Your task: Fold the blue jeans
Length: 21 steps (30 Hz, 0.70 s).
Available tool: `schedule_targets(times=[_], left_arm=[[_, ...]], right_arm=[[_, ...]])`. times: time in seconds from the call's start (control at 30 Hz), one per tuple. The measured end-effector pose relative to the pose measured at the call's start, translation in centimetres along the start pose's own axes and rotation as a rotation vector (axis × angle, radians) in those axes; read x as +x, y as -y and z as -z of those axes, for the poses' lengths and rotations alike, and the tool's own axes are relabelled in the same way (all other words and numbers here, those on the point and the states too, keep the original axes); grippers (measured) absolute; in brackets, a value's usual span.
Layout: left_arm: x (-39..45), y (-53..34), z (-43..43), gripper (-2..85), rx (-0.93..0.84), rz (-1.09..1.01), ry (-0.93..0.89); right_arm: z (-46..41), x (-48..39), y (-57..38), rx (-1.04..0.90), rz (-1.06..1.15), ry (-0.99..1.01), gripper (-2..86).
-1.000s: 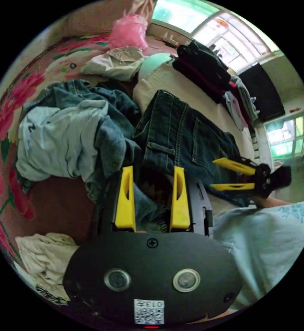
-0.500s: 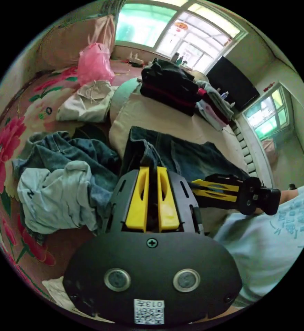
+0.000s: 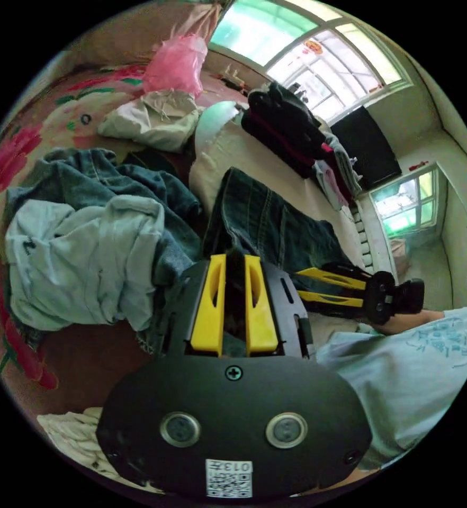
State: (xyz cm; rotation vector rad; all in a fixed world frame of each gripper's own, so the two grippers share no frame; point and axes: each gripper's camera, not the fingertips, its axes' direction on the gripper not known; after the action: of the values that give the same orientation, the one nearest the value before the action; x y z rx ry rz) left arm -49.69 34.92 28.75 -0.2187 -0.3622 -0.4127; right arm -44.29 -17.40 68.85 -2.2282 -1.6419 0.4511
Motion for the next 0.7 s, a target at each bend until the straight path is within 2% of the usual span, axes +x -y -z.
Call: schedule_targets(times=[0.1, 0.17, 0.2, 0.3, 0.43, 0.47, 0.53, 0.57, 0.67, 0.7], left_arm=[[4.6, -0.5, 4.1, 4.7, 0.187, -0.054, 0.207], [10.5, -0.3, 5.2, 2.8, 0.342, -0.261, 0.352], [12.1, 0.2, 4.7, 2.2, 0.338, -0.33, 0.352], [20.0, 3.1, -1.3, 0.4, 0.11, -0.587, 0.189], [30.0, 4.8, -8.9, -0.2, -0.059, -0.812, 0.211], [32.2, 5.1, -10.6, -0.3, -0.122, -0.86, 0.263], [34.3, 5.3, -12.7, -0.3, -0.187, -0.899, 0.403], [35.1, 5.4, -13.4, -0.4, -0.201, -0.909, 0.409], [37.2, 7.0, -13.1, -0.4, -0.193, -0.812, 0.293], [37.7, 7.6, -13.1, -0.4, -0.211, -0.772, 0.274]], right_arm=[[4.5, 1.3, -4.4, 0.124, -0.127, -0.081, 9.1], [5.6, 2.0, -7.8, 0.12, -0.213, -0.115, 8.7], [5.6, 2.3, -10.1, 0.075, -0.263, -0.127, 7.1], [5.2, 3.0, -16.1, -0.062, -0.4, -0.169, 2.7], [5.9, 4.0, -23.0, -0.169, -0.572, -0.301, 0.7], [6.1, 4.5, -25.4, -0.198, -0.64, -0.327, 0.4], [6.1, 5.2, -29.2, -0.253, -0.731, -0.339, 0.2], [6.0, 5.6, -31.7, -0.281, -0.774, -0.353, 0.2], [5.0, 6.7, -38.0, -0.393, -0.847, -0.309, 0.2], [5.9, 7.0, -40.1, -0.333, -0.864, -0.261, 0.2]])
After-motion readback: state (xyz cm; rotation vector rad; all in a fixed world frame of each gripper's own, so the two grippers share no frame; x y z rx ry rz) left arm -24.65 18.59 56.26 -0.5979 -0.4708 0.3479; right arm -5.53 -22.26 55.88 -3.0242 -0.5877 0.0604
